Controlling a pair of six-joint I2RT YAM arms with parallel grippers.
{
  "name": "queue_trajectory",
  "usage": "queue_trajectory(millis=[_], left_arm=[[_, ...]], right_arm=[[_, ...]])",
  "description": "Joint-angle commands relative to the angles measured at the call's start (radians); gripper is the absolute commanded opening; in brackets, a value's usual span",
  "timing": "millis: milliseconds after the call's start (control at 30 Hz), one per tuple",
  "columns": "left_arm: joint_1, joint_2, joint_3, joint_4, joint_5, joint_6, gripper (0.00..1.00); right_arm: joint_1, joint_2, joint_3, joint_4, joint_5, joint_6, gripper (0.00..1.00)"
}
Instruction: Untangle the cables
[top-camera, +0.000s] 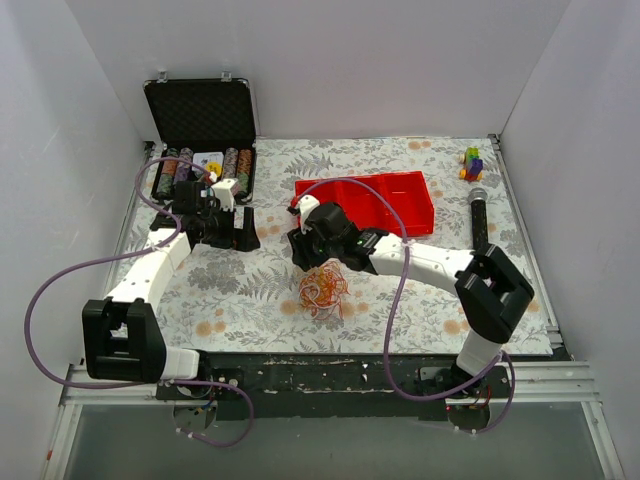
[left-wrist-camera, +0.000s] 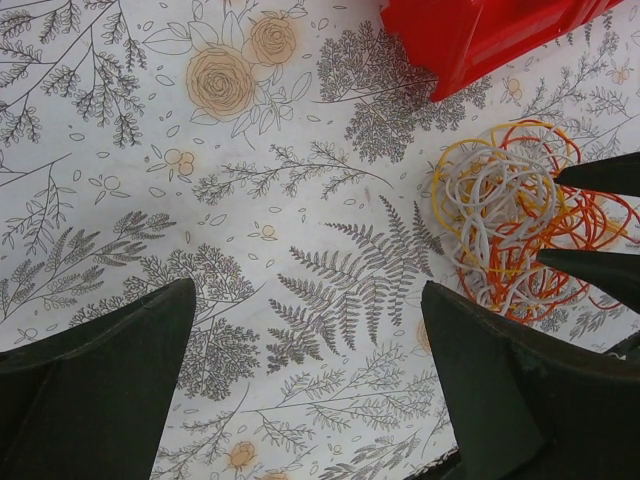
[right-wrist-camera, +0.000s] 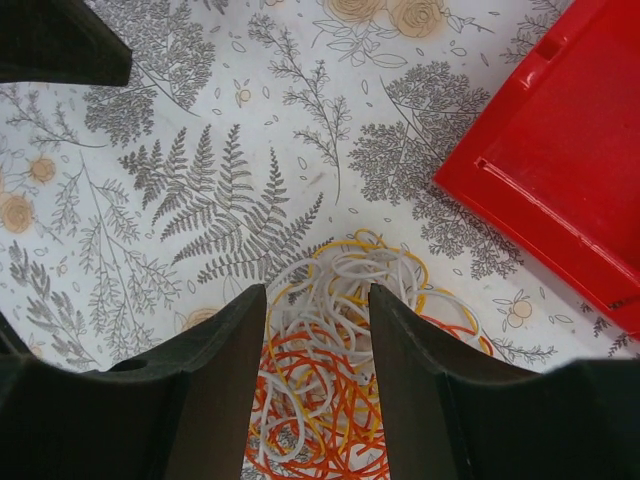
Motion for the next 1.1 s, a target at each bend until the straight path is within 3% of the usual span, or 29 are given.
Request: queue_trajectory(millis=[0,333,500,567,1067], left_arm=[[0.012,-0.009,0.003,-0.003,0.032,0.007,0.98],[0.05,-0.009,0.015,-0.024,0.075,0.004,0.98],[0.05,-0.023,0.011,-0.027,0.064,0.013,0.98],[0.052,-0.028,0.009,-0.03,0.061,0.016,0.98],[0.052,-0.046,0.002,-0.032,0.075,0.014,0.98]], right_arm=[[0.005,0.032,0.046,-0.01,0.093,-0.045,0.53],[0.029,0.105,0.058,-0.06,0.148,-0.071,0.48],[0.061,0.11,0.066,-0.068,0.191,-0.072,0.19],[0.072,0.092,0.069,-0.06,0.212,-0.072,0.13],[0.183,-0.187,0.123,-0.08,0.309,-0.065,0.16]])
